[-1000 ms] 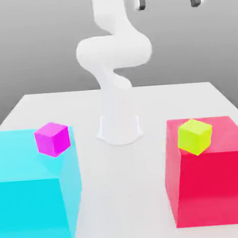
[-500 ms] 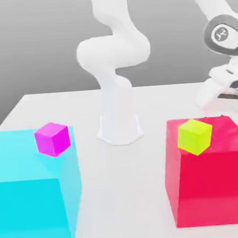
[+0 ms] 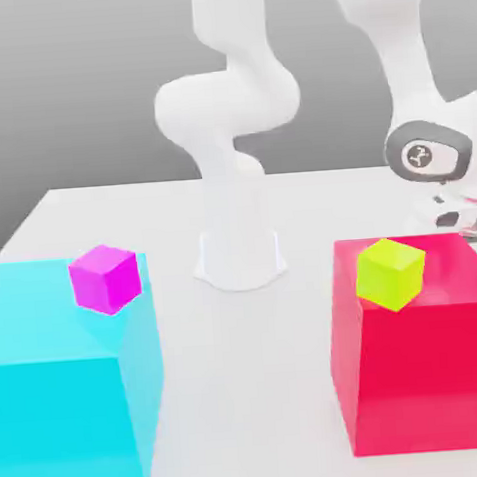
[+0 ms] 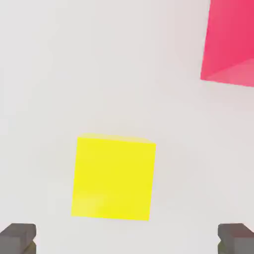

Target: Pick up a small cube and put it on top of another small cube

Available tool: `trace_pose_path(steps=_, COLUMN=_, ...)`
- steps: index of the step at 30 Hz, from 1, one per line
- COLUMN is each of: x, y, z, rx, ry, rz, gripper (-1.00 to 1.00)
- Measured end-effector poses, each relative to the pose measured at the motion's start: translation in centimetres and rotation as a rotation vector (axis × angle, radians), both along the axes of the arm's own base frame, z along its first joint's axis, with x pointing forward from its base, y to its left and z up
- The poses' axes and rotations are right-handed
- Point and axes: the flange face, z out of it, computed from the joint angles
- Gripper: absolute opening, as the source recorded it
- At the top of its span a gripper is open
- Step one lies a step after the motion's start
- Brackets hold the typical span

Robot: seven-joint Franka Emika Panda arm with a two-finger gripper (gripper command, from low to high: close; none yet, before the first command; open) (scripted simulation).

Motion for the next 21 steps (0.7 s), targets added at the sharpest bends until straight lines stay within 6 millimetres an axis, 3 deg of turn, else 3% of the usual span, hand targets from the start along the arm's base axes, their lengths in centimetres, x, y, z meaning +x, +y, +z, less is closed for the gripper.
trace_pose_path(steps=6, x=0.2, y=0.1, z=-4.5, rx=0.011, ry=-0.003, rz=-0.014, gripper=0.00)
trace_pose_path(steps=7, x=0.2, y=0.0, z=-5.3, rx=0.009, ry=-0.004, rz=-0.013, gripper=-1.00)
trace_pose_path(steps=14, x=0.2, y=0.0, z=-5.5, rx=0.010, ry=-0.004, rz=-0.012, gripper=-1.00)
trace_pose_path(steps=21, x=0.2, y=0.0, z=-0.3, rx=0.013, ry=-0.005, rz=-0.013, gripper=-1.00)
